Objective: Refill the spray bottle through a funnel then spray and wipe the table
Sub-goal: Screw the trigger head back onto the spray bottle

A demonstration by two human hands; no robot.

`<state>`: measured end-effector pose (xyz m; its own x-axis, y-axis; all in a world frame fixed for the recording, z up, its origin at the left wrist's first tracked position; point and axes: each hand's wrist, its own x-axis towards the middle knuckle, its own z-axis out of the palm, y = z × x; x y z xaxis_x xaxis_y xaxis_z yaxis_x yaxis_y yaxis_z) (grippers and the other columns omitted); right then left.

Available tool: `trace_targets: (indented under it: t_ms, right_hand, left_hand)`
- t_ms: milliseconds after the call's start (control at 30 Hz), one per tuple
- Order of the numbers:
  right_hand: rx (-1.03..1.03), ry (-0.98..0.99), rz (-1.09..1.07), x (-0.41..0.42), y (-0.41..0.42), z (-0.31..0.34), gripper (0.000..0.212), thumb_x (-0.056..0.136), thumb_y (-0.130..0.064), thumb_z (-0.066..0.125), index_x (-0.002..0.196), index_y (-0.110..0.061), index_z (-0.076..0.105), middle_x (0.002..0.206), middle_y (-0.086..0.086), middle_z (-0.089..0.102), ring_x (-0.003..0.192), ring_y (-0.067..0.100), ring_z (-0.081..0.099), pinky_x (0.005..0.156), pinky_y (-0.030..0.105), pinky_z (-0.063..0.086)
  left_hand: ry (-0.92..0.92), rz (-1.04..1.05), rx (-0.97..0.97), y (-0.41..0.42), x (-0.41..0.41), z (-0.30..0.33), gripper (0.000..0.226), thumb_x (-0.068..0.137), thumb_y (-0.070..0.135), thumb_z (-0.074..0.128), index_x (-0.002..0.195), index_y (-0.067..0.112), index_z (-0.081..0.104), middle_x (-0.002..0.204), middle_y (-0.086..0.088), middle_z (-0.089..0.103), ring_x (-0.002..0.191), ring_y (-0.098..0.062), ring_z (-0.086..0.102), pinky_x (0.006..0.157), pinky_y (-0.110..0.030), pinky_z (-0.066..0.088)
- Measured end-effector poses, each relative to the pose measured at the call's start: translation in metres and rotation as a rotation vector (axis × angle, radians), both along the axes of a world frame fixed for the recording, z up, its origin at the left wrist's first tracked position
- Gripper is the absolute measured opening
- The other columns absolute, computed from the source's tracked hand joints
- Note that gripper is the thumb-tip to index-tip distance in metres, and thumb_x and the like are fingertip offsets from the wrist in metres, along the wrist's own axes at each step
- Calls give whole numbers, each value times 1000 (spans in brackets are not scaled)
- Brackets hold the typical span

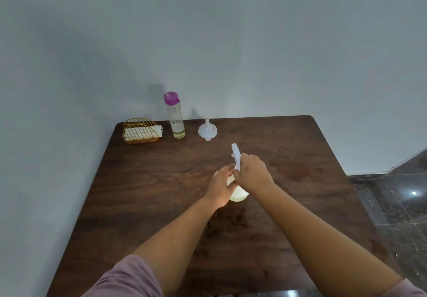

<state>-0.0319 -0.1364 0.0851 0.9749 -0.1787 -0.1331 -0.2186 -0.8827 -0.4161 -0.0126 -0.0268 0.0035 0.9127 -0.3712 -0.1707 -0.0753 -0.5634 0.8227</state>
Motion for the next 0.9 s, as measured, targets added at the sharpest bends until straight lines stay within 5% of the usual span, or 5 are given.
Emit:
trace_targets:
  t_ms: [200,367,567,767,900]
  right_hand:
    - [128,-49,-44,-3,-5,-16,34,79,-41,67,97,-14,55,86,-1,53,74,11,50,59,20,36]
    - [484,-14,121,-14,-25,-31,60,79,-20,66,135,-34,46,127,-12,53,113,9,49,94,29,44]
    - [519,-169,-15,-15,-33,-44,30,82,-13,71,112,-14,67,103,-3,70,95,11,65,86,31,56]
    - [480,-282,-170,-13,-23,-46,38,62,-36,87,78,-18,57,74,-6,61,68,11,56,58,24,47]
    - [575,-142,-184,-15,-21,-57,62,63,-50,81,110,-19,57,107,-7,61,96,12,58,82,30,51]
  left_hand:
    - [16,0,-6,0,-1,-2,30,90,28,55,120,30,58,118,11,64,117,-20,54,97,-44,48]
    - [-10,-16,52,2,1,0,40,95,31,57,135,24,51,133,3,57,125,-17,48,104,-34,40]
    - [5,12,19,2,0,-2,42,94,29,61,134,30,51,134,6,56,125,-16,47,103,-35,40]
    - [-45,-8,-31,2,0,-1,37,93,19,61,128,29,57,131,9,58,126,-18,45,105,-38,39]
    - [-49,-26,-26,3,2,-2,34,94,26,59,127,31,57,128,9,60,123,-19,49,103,-43,43]
